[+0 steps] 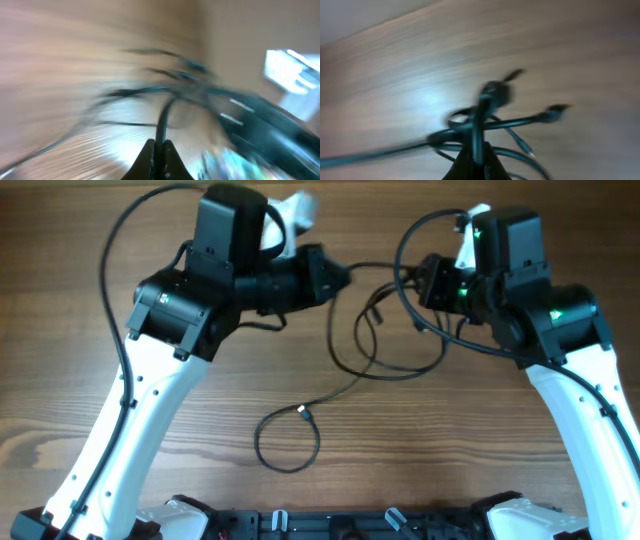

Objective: Untangle cables

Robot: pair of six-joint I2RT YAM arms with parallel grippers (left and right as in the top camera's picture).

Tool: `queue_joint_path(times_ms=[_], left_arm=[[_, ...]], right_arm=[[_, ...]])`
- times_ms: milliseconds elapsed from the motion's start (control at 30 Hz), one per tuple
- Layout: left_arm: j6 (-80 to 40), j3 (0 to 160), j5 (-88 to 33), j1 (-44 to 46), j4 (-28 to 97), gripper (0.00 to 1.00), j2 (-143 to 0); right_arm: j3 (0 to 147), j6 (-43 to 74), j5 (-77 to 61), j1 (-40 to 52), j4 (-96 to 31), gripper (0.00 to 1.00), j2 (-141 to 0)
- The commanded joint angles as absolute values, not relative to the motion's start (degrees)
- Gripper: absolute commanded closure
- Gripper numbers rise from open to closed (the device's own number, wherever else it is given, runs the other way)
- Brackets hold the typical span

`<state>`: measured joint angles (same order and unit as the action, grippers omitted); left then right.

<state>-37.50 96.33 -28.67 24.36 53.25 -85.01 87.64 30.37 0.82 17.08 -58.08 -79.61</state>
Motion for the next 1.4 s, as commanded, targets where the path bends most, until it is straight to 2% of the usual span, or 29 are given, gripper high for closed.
queue_joint_path(times_ms=[0, 67, 133, 200, 300, 367, 467, 600, 633, 733, 800, 833, 867, 933, 1033, 1233, 1367], left_arm=[[-52.1, 96.2, -1.6, 16.0, 62.0, 0.96, -83.8], [-56.3, 96.2, -1.6, 8.5, 65.6, 0.96, -83.8], [-56.4, 96.2, -1.8, 3.5, 67.7, 0.96, -83.8], [-56.4, 96.2, -1.2, 0.4, 69.1, 0.96, -83.8], [-56.4, 96.2, 6.1, -4.8, 71.1, 0.96, -83.8], [-55.7, 96.2, 2.1, -7.2, 72.1, 0.96, -83.8], [-52.9, 96.2, -5.3, -6.2, 70.4, 0.96, -83.8], [-37.1, 96.2, -22.1, -3.4, 62.6, 0.96, -83.9], [-31.2, 96.2, -30.3, -1.7, 60.7, 0.96, -84.4], [-29.5, 96.2, -26.9, 2.6, 60.7, 0.95, -85.6], [-29.6, 96.2, -17.3, 4.9, 62.7, 0.71, -87.2], [-29.6, 96.2, -12.2, 5.7, 64.2, 0.47, -88.1], [-29.6, 96.2, -8.0, 6.3, 65.7, 0.02, -89.1], [-29.9, 96.2, -6.2, 6.9, 67.4, 0.0, -92.1], [-30.0, 96.2, -10.3, 7.3, 68.6, 0.0, -95.9], [-27.2, 96.2, -13.3, 10.8, 68.4, 0.0, -98.9], [-27.2, 96.2, -12.9, 13.8, 66.0, 0.0, -99.9]], right_arm=[[88.5, 42.9, 20.5, 16.8, -62.5, 0.96, -77.8], [88.5, 48.6, 24.2, 16.8, -64.9, 0.96, -77.8], [88.5, 48.7, 24.1, 16.8, -64.6, 0.96, -77.8], [88.5, 51.0, 24.4, 16.8, -64.8, 0.96, -77.8], [88.5, 52.7, 24.5, 16.8, -64.8, 0.96, -77.8], [88.5, 52.6, 23.6, 16.8, -64.0, 0.96, -77.8], [88.5, 52.7, 20.2, 16.8, -62.3, 0.96, -77.8], [88.5, 52.7, 20.3, 16.8, -59.8, 0.96, -77.8], [88.5, 52.5, 17.0, 16.8, -56.6, 0.96, -77.5], [89.1, 49.5, 11.2, 16.8, -49.8, 0.96, -76.0], [90.4, 49.4, 10.3, 16.8, -49.4, 0.95, -75.0], [90.7, 49.4, 10.4, 16.8, -50.0, 0.95, -74.7], [90.7, 49.3, 10.4, 16.8, -50.3, 0.96, -74.5], [90.7, 49.1, 9.3, 16.8, -51.2, 0.96, -74.4], [91.5, 49.6, -1.2, 16.6, -46.9, 0.96, -74.1], [104.5, 51.3, -22.2, 12.9, -38.5, 0.96, -74.0], [110.8, 52.6, -26.1, 11.3, -38.1, 0.96, -73.0]])
